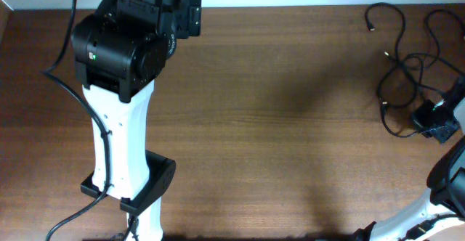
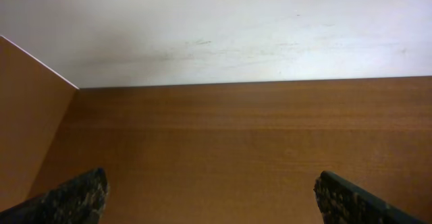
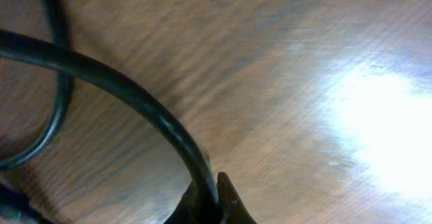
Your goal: Untangle cables
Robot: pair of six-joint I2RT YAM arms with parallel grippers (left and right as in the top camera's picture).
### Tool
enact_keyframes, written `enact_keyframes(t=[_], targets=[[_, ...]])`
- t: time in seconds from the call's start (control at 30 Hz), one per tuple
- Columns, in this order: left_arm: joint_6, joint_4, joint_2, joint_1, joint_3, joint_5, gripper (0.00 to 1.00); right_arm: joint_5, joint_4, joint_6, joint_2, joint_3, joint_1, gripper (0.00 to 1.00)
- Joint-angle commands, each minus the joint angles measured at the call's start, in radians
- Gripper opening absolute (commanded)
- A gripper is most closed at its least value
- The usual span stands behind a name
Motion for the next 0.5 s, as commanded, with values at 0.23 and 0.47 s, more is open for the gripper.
enact_keyframes(t=[0.23,0.47], targets=[[0.013,0.0,-0.011,0.004,-0.002,0.006,0.99,0.237,-0.07,0.276,-0.011,-0.009,-0.134,0.04],[0.013,0.0,-0.011,0.004,-0.002,0.007,0.99,0.153,-0.064,0.305,-0.016,-0.009,-0.175,0.04]])
